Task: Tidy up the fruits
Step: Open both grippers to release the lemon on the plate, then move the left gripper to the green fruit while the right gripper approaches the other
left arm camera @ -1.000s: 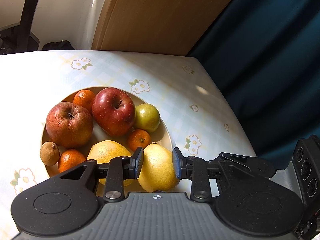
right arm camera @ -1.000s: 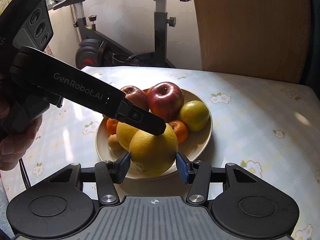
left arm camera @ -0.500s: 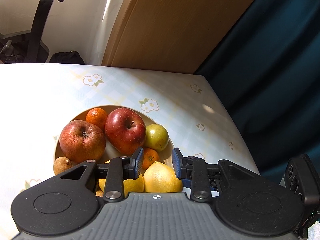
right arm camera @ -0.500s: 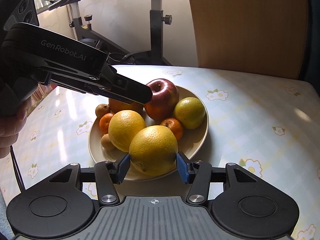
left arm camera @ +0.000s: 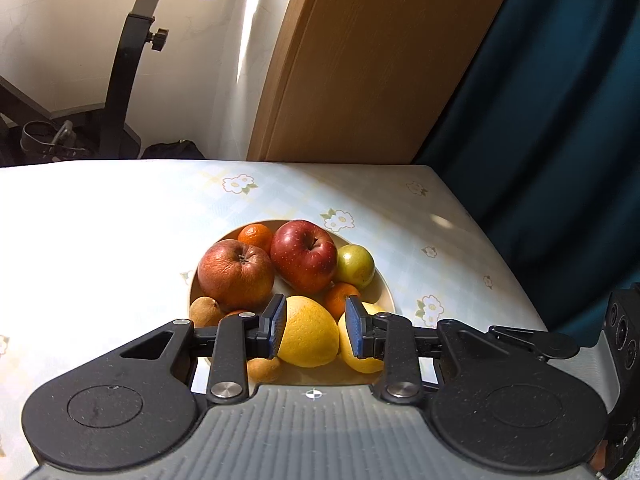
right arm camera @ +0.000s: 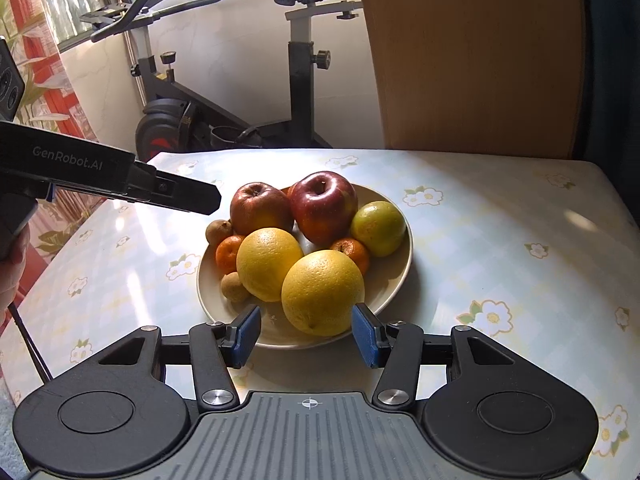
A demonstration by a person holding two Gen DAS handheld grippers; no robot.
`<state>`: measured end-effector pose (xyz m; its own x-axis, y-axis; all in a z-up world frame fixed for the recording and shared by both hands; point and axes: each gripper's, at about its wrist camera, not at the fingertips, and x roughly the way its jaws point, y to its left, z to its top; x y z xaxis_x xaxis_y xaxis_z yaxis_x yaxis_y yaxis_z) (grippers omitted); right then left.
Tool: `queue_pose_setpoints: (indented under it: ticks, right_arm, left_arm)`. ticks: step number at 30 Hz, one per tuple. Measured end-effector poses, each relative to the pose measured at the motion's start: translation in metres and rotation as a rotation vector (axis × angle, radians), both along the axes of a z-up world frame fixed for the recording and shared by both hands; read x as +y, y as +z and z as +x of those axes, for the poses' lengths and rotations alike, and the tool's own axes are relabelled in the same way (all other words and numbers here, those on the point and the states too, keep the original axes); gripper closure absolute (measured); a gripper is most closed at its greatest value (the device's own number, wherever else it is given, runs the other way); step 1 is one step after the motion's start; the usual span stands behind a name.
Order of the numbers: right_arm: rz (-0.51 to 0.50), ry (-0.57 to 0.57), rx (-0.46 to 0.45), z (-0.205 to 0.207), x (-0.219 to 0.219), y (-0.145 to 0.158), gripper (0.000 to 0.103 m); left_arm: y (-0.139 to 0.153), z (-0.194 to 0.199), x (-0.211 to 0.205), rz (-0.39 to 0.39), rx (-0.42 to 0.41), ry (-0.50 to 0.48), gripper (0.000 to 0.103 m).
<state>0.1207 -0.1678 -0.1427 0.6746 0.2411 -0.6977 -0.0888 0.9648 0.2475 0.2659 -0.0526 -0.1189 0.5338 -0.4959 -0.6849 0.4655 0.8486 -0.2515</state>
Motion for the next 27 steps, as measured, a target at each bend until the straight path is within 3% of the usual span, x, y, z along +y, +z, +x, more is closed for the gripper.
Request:
queue_pose_setpoints:
  ticks: [5, 11, 24, 27]
  right_arm:
    - [0.012, -0.043, -0.007, -0.015, 0.004, 0.003, 0.056]
    - [0.019, -0.080, 0.005, -0.031, 0.007, 0.004, 0.056]
    - [-0.007, -0.160, 0.047, -0.054, 0.008, 0.001, 0.056]
    - [0.001, -0.182, 0.049, -0.060, 0.007, 0.000, 0.056]
  left_arm:
    - [-0.004, -0.020, 0.010, 0.043, -0.028, 0.018, 0.069]
    - [-0.006, -0.042, 0.023, 0.041, -0.043, 0.055, 0.069]
    - [-0.025, -0.082, 0.023, 0.072, -0.019, -0.003, 0.067]
    - [-0.032, -0.092, 0.022, 0.063, -0.004, -0.029, 0.057]
